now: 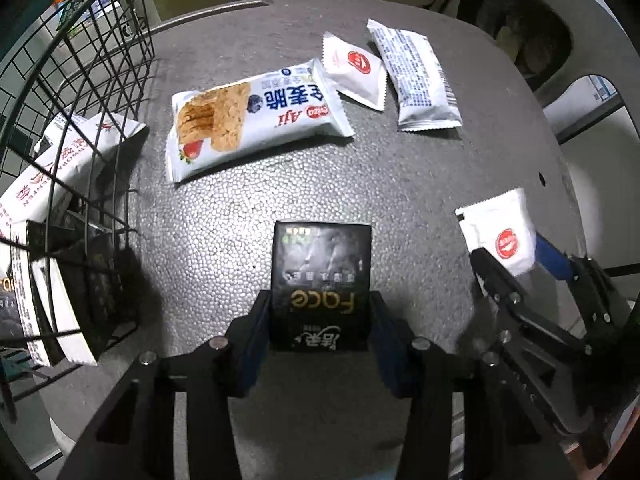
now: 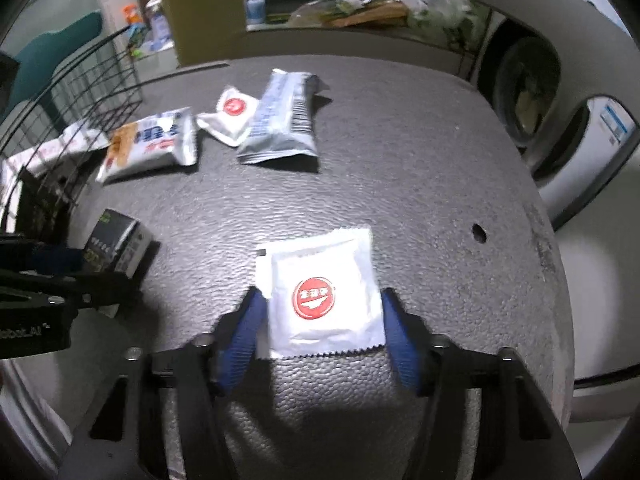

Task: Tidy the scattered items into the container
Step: 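Grasp the black Face pack with the left gripper while the right grasps a white packet, then carry the black pack and white packet over the wire basket, then open both grippers to drop the items into the basket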

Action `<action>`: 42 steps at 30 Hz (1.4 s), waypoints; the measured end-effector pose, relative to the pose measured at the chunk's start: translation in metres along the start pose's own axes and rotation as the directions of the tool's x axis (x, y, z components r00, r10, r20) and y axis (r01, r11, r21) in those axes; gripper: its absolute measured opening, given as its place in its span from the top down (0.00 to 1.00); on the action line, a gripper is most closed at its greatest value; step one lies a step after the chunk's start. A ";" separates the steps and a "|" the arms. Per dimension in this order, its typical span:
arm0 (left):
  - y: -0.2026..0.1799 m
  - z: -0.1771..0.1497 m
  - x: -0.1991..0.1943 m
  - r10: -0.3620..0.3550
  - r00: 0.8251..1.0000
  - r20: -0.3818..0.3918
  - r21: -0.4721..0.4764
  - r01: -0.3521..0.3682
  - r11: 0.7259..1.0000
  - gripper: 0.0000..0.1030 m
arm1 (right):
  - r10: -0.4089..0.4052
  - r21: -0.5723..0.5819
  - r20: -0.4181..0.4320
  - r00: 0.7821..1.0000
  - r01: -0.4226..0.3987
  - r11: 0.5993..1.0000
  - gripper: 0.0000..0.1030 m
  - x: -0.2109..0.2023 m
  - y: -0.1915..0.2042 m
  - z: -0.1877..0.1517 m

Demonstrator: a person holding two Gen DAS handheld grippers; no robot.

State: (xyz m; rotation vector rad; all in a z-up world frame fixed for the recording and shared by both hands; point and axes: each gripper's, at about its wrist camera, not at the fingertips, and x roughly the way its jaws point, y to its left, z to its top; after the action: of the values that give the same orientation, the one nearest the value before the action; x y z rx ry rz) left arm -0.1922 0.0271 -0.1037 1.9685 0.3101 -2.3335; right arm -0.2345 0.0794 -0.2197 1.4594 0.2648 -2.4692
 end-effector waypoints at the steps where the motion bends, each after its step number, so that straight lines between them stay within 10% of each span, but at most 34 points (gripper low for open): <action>1: 0.001 -0.001 -0.001 -0.005 1.000 -0.001 0.000 0.005 1.000 0.49 | 0.005 -0.011 0.001 1.000 -0.005 1.000 0.84 -0.001 0.002 0.001; 11: 0.024 -0.010 -0.056 -0.033 0.998 0.057 0.011 0.032 0.999 0.50 | -0.015 -0.056 0.053 0.998 0.018 0.998 0.97 -0.037 0.023 0.012; 17: 0.023 -0.015 -0.140 -0.078 0.980 0.185 0.019 0.076 0.997 0.50 | 0.092 -0.089 0.167 0.982 -0.078 0.993 0.97 -0.104 0.054 0.050; 23: 0.072 0.002 -0.183 0.021 0.964 0.264 -0.081 0.001 0.997 0.50 | 0.243 -0.173 0.205 0.948 -0.209 0.962 0.97 -0.141 0.120 0.087; 29: 0.155 0.002 -0.164 0.142 0.968 0.205 -0.223 -0.095 0.970 0.50 | 0.364 -0.219 0.126 0.923 -0.332 0.918 0.97 -0.119 0.189 0.101; 42: 0.190 -0.004 -0.126 0.110 0.976 0.190 -0.279 -0.053 0.959 0.46 | 0.409 -0.237 0.041 0.912 -0.389 0.890 0.83 -0.082 0.232 0.096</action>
State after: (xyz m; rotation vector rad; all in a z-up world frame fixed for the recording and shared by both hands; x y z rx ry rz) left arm -0.1307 -0.1674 -0.0007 1.5727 0.4947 -2.2735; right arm -0.2037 -0.1573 -0.1076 1.1692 0.1936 -2.0888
